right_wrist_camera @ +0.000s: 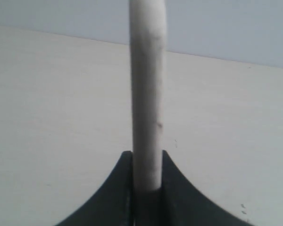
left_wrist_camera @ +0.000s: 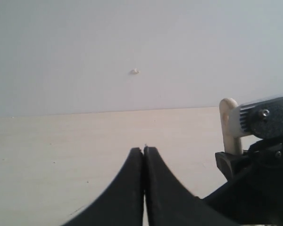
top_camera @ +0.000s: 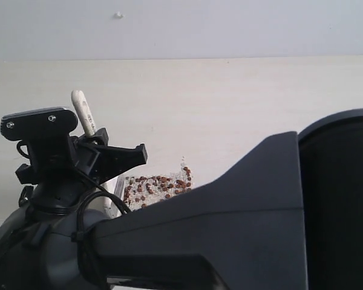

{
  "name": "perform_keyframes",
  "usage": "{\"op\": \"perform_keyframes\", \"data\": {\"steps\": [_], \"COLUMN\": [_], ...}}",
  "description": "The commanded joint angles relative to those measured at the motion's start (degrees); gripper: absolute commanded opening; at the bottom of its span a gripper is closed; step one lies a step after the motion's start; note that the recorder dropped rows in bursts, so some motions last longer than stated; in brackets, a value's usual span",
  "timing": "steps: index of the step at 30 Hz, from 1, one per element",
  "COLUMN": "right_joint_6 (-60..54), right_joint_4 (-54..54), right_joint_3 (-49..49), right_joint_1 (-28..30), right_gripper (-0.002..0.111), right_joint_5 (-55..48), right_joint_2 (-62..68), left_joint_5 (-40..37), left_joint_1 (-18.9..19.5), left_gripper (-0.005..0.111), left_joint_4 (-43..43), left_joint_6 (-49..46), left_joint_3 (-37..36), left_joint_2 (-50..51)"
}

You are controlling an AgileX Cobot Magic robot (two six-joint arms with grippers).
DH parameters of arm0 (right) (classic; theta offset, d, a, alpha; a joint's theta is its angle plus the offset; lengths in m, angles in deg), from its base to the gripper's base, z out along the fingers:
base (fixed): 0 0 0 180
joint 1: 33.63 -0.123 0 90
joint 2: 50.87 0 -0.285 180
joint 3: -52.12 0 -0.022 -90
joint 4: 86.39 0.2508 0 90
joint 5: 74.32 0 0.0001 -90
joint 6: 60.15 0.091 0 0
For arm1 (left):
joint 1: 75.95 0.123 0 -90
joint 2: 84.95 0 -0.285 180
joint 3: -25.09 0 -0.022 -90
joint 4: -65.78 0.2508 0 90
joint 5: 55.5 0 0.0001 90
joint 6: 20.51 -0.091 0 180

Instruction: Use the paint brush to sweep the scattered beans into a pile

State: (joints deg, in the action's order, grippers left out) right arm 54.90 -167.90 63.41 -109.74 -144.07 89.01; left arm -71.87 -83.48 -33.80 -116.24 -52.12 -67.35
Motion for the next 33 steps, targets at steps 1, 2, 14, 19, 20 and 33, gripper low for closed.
{"op": "perform_keyframes", "data": {"steps": [1, 2, 14, 19, 20, 33], "right_joint_6": [0.33, 0.62, 2.26, 4.23, 5.07, 6.47], "right_joint_4": [1.08, 0.68, -1.69, -3.43, -4.1, -10.95], "right_joint_3": [-2.63, -3.24, -4.95, -4.95, -4.84, -2.71], "right_joint_1": [1.5, 1.66, 2.4, 1.11, 0.97, 5.87], "right_gripper": [0.0, 0.0, 0.0, 0.0, 0.0, 0.0], "right_joint_5": [-0.22, -0.22, 2.7, 5.37, 6.42, 16.69], "right_joint_2": [-1.65, -2.13, -5.52, -6.72, -7.1, -5.94], "left_joint_5": [-0.15, -0.15, -0.15, -0.15, -0.15, -0.15], "left_joint_1": [0.17, 0.17, 0.17, 0.17, 0.17, 0.17], "left_gripper": [0.0, 0.0, 0.0, 0.0, 0.0, 0.0], "left_joint_4": [-0.37, -0.37, -0.37, -0.37, -0.37, -0.37], "left_joint_6": [0.04, 0.04, 0.04, 0.04, 0.04, 0.04], "left_joint_3": [-0.01, -0.01, -0.01, -0.01, -0.01, -0.01], "left_joint_2": [-0.46, -0.46, -0.46, -0.46, -0.46, -0.46]}}
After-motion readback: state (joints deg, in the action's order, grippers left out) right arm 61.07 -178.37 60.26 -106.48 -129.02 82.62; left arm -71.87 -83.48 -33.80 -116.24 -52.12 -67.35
